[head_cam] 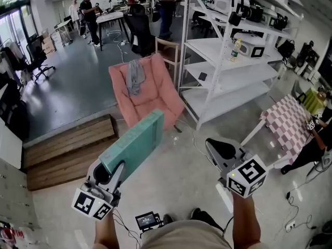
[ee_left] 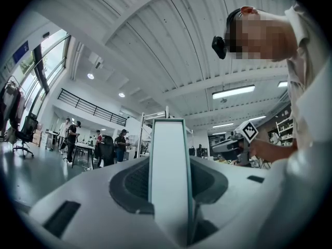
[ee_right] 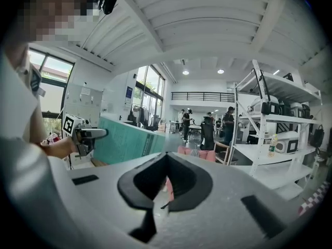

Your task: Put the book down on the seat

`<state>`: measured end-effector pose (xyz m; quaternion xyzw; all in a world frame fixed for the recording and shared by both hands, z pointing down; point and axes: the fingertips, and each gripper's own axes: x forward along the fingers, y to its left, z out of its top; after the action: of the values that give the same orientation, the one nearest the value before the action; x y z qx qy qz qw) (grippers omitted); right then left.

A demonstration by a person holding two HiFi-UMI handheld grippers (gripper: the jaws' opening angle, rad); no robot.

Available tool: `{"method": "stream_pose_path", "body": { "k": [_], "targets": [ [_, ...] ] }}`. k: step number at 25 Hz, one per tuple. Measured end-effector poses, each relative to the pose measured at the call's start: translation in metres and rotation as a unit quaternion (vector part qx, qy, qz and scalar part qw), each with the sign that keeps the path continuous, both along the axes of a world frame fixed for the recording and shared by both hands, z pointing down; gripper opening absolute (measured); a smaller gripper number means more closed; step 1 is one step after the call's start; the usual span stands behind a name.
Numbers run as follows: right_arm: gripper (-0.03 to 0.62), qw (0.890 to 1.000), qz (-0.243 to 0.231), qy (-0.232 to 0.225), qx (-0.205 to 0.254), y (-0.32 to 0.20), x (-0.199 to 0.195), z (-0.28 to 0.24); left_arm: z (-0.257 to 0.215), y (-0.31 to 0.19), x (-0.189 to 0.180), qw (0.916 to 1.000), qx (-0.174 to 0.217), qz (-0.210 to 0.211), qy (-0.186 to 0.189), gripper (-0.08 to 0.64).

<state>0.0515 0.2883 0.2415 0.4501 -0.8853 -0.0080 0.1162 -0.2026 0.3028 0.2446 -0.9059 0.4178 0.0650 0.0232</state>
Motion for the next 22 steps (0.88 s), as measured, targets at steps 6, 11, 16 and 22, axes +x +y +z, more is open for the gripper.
{"method": "stream_pose_path", "body": {
  "k": [6,11,16,22],
  "targets": [
    [-0.009,0.999,-0.001,-0.033,-0.007,-0.020,0.003,0.005,0.009,-0.016,0.000,1.0000,-0.008,0.000,0.002,0.158],
    [-0.009,0.999,-0.018,-0.033,-0.016,-0.051,0.001,0.017,0.015,-0.037,-0.002,0.9998,-0.013,-0.015,-0.005,0.158],
    [-0.009,0.998,-0.041,-0.038,-0.026,-0.100,0.002,0.029,0.017,-0.067,-0.001,0.9990,-0.019,-0.038,-0.013,0.158],
    [-0.009,0.996,-0.068,-0.046,-0.040,-0.166,0.013,0.041,0.020,-0.116,0.013,0.9971,-0.031,-0.067,-0.021,0.158]
  ]
}}
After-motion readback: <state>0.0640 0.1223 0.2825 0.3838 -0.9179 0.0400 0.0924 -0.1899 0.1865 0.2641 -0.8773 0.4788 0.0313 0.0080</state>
